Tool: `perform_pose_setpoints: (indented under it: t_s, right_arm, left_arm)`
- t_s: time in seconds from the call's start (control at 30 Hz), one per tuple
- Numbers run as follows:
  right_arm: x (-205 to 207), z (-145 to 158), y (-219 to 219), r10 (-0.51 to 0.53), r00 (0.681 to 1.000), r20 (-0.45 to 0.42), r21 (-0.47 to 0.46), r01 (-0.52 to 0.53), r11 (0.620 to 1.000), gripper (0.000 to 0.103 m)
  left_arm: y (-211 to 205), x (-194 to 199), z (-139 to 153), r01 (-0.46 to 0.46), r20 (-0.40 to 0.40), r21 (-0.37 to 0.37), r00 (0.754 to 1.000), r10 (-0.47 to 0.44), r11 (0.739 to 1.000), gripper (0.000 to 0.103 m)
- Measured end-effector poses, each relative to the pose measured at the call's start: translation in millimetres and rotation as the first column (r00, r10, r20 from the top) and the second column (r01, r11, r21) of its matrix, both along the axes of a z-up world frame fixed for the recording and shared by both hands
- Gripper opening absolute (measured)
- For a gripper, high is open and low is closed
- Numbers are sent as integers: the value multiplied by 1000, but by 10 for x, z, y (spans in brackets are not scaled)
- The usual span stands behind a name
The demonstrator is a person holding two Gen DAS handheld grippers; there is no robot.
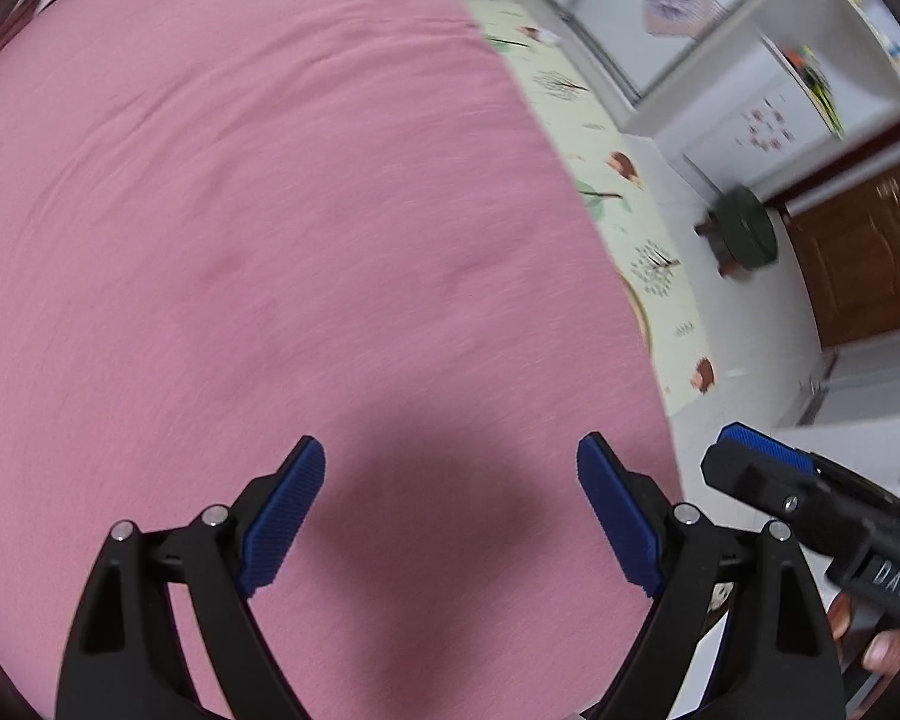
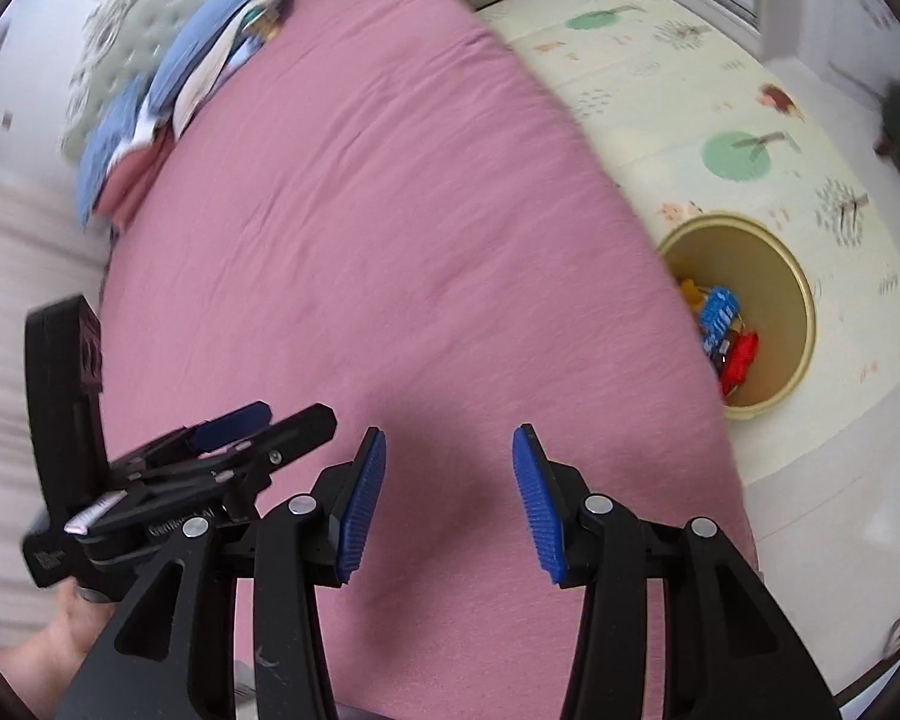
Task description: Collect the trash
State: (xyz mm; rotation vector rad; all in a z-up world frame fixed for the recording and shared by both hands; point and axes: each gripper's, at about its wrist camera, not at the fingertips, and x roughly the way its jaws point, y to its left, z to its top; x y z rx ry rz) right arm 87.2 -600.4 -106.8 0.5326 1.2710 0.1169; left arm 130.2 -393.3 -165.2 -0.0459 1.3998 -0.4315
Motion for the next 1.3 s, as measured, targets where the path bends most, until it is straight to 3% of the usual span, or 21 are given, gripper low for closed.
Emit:
perform_pose_setpoints:
  t_s: [0.33, 0.63, 0.8, 0.93, 1.17, 1.3]
  right_arm:
    - [11, 112, 800, 145, 989, 5, -1, -145, 989, 45]
    - [-45, 534, 1261, 209, 977, 50, -45, -207, 977, 63]
    - [-138, 965, 1447, 214, 969, 121, -22, -213, 977, 67]
    - [-229, 1421, 1677, 280, 935, 219, -69, -272, 960, 73]
    - [-365, 2032, 1973, 309, 887, 343, -121, -284, 951, 85]
    - [-416, 2232, 2134, 301, 881, 366, -123, -275, 954, 90]
  left_arm:
    - [827, -225, 45, -118, 9, -5, 993, 118, 993, 86]
    - [1443, -514, 438, -247, 63, -33, 966, 249, 968, 93]
    - [1813, -637, 919, -308, 82, 50, 949, 304, 950, 94]
    - [2087, -735, 1455, -339, 203, 81, 926, 318, 937, 97]
    - [2397, -934, 2171, -403, 302, 4, 873, 383, 915, 99]
    - [2476, -990, 2427, -401, 331, -28, 860, 387, 916, 99]
